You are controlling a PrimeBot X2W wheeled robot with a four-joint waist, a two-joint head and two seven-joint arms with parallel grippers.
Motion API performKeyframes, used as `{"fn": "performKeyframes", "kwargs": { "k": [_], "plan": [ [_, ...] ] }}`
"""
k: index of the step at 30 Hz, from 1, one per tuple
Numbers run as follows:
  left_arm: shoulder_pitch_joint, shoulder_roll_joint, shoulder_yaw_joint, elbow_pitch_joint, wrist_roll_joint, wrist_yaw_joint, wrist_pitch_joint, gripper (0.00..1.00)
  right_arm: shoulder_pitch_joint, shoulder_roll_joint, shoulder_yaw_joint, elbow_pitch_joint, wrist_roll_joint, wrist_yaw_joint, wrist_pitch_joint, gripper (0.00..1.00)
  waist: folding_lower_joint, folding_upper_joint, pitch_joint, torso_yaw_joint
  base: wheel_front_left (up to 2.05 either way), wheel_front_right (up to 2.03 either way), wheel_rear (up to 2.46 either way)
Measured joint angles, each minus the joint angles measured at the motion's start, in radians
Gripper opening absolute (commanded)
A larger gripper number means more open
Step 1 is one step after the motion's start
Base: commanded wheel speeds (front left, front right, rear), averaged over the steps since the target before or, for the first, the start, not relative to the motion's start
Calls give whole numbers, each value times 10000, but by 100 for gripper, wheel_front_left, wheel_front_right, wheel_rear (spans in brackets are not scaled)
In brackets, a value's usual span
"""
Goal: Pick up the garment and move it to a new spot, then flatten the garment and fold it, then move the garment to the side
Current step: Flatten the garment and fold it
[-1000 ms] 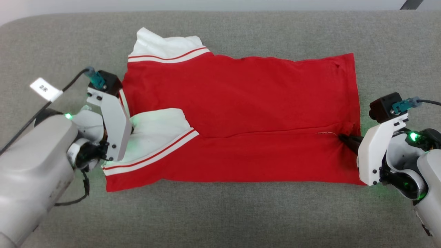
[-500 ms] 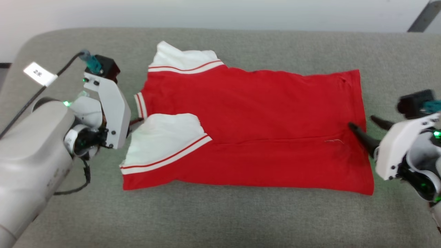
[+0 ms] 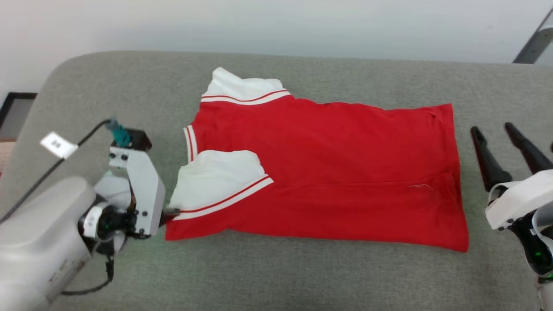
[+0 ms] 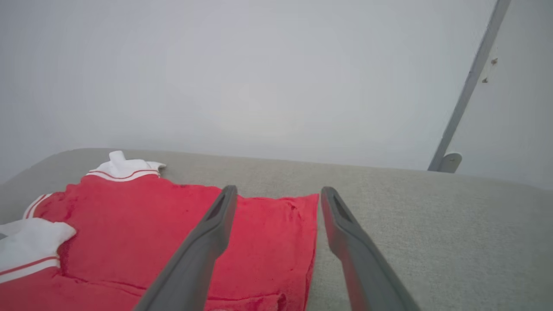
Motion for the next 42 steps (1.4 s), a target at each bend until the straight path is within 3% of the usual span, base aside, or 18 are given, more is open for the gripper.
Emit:
{"fn": "performKeyframes", "kwargs": {
  "k": [8,17,18,19,20,31,42],
  "plan": [
    [547,27,211,282,-717,591,303,100,595,1047,-1114,-1448,-848,0,378,100,0,0,166,-446,0,0,0],
    [833,-251,230,1384,-963,617,288,100,1007,1653,-1699,-2290,-1110,0,1091,100,0,0,318,-951,0,0,0],
    [855,-307,244,1519,-982,598,242,81,1149,1647,-1695,-2320,-1135,-2,1315,100,0,0,338,-979,0,0,0],
    [909,-378,253,1632,-1035,556,236,36,1280,1672,-1710,-2376,-1126,0,1482,100,0,0,362,-993,0,0,0],
    [930,-445,267,1710,-1058,385,215,0,1374,1737,-1756,-2401,-1104,0,1753,100,1,0,379,-1003,0,0,0],
    [872,-917,303,2452,-1080,-301,-123,0,2313,1923,-1613,-2464,-711,0,5499,100,1,0,491,-822,0,0,0],
    [539,-1329,244,2754,-955,-692,-234,0,1423,1871,-1714,-1012,-1114,0,7058,100,0,0,814,-395,0,0,0]
  ]
}}
